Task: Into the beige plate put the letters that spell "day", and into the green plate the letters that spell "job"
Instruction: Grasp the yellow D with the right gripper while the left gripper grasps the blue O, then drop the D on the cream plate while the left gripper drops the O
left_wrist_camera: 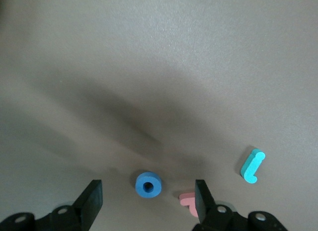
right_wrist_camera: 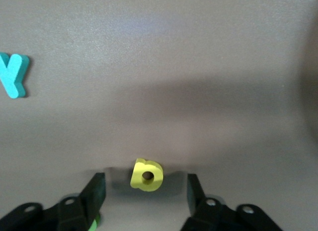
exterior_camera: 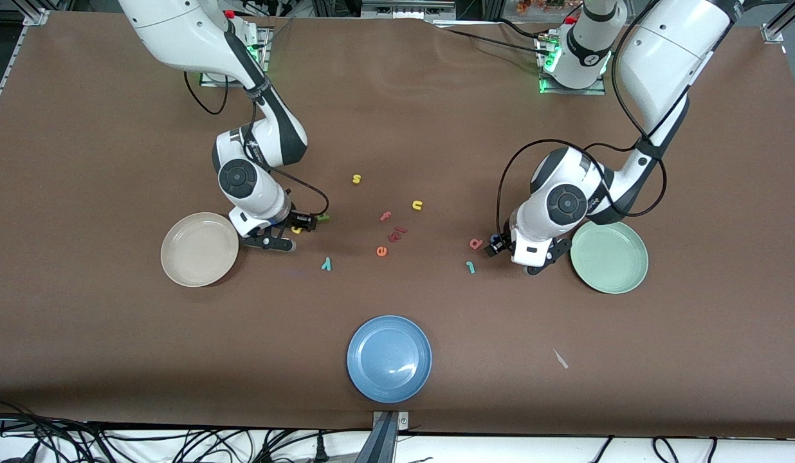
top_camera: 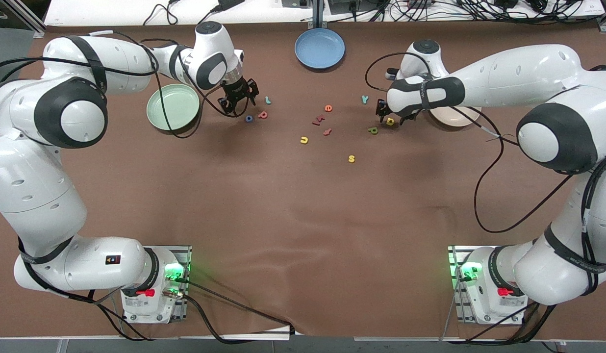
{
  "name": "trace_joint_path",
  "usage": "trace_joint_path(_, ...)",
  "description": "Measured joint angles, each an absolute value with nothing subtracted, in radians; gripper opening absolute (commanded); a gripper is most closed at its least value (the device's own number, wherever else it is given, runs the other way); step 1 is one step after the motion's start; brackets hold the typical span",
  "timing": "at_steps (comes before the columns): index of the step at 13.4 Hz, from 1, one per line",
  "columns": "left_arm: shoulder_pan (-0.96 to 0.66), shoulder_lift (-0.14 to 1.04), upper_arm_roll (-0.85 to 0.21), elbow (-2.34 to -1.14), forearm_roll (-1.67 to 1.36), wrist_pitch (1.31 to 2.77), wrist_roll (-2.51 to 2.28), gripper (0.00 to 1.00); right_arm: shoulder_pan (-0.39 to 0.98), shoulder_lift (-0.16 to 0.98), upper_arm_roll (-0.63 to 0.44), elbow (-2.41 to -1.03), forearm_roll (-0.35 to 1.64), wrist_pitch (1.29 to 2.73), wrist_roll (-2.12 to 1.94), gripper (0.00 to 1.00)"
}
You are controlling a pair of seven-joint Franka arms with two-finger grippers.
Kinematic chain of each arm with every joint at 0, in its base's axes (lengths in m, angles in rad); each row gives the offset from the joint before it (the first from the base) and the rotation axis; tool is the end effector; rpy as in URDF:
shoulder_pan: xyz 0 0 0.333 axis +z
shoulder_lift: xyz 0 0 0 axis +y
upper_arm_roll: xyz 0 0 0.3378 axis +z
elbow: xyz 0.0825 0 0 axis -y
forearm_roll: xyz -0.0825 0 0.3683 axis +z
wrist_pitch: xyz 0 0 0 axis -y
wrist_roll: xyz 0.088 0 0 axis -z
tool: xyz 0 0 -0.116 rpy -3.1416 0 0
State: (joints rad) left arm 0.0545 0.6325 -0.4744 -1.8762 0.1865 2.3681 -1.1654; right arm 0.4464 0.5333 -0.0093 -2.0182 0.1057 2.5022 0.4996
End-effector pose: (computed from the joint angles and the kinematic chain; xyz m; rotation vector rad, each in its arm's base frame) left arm 0.5840 -0.2355 0.2192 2.8953 1.0202 -0.2297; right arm 0.5422 0.2533 0.2017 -3.1033 0.2296 0.1076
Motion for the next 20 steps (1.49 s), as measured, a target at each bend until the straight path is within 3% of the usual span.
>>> trace_joint_path(6,0.053,0.655,-0.474,-1.888,0.187,2.392,-1.213,0.81,0.447,0.543,-0.009,-2.006,0.105,2.502,0.497,0.28)
trace_joint_path(13,0.052,0.674,-0.474,-1.895,0.187,2.423,-1.236,0.74,0.446,0.544,-0.01,-1.995,0.105,2.497,0.497,0.02)
trace_joint_path(15,0.052,0.693,-0.474,-1.895,0.187,2.447,-1.244,0.66,0.445,0.543,-0.022,-1.949,0.105,2.427,0.497,0.01)
trace_joint_path(17,0.052,0.692,-0.475,-1.895,0.186,2.45,-1.247,0.51,0.442,0.537,-0.053,-1.879,0.105,2.326,0.485,0.01)
trace_joint_path(20,0.052,0.688,-0.477,-1.893,0.186,2.452,-1.247,0.39,0.438,0.498,-0.154,-1.865,0.103,2.264,0.281,0.01)
